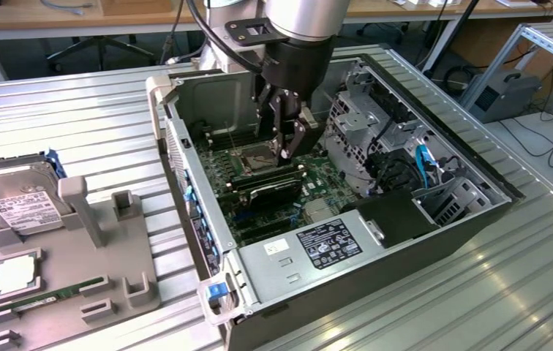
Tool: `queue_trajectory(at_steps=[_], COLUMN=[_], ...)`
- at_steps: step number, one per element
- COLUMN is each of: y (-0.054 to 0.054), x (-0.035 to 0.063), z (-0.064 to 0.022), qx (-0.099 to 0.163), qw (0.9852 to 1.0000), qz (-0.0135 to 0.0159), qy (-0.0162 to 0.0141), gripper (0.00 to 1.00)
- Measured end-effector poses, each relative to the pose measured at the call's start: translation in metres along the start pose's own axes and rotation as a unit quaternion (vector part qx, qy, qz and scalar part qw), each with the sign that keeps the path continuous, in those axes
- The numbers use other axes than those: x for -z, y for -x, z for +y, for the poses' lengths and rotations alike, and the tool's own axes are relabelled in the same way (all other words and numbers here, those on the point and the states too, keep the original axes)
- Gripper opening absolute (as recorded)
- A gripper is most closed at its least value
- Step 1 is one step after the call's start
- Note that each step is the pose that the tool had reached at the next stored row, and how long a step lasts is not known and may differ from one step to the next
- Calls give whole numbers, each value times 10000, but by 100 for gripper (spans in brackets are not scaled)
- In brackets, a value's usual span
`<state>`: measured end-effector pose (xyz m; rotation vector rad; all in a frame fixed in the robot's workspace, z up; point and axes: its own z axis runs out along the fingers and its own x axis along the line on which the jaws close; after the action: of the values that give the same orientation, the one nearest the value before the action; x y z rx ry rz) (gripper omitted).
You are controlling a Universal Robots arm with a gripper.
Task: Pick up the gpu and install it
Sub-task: 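Press down on the gpu until it lock into place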
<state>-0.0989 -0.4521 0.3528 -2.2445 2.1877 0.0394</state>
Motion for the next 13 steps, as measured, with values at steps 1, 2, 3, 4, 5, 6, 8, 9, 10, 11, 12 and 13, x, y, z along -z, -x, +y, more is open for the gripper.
queue_trajectory(at_steps=[1, 2, 3, 4, 5, 6, 8, 9, 10, 11, 12, 13], y=[0, 0, 0, 0, 0, 0, 0, 0, 0, -1, -3, -3], x=[0, 0, 0, 0, 0, 0, 0, -3, -21, -53, -104, -138], z=[0, 0, 0, 0, 0, 0, 0, 0, 0, -1, -2, -2], qx=[0, 0, 0, 0, 0, 0, 0, 0, 0, 0, 0, 0], qw=[10000, 10000, 10000, 10000, 10000, 10000, 10000, 10000, 10000, 10000, 10000, 10000], qz=[0, 0, 0, 0, 0, 0, 0, 0, 1, 4, 12, 15], qy=[0, 0, 0, 0, 0, 0, 0, 0, 0, 0, 1, 0], gripper=[63, 44, 32, 25, 14, 11, 11, 11, 11, 11, 11, 11])
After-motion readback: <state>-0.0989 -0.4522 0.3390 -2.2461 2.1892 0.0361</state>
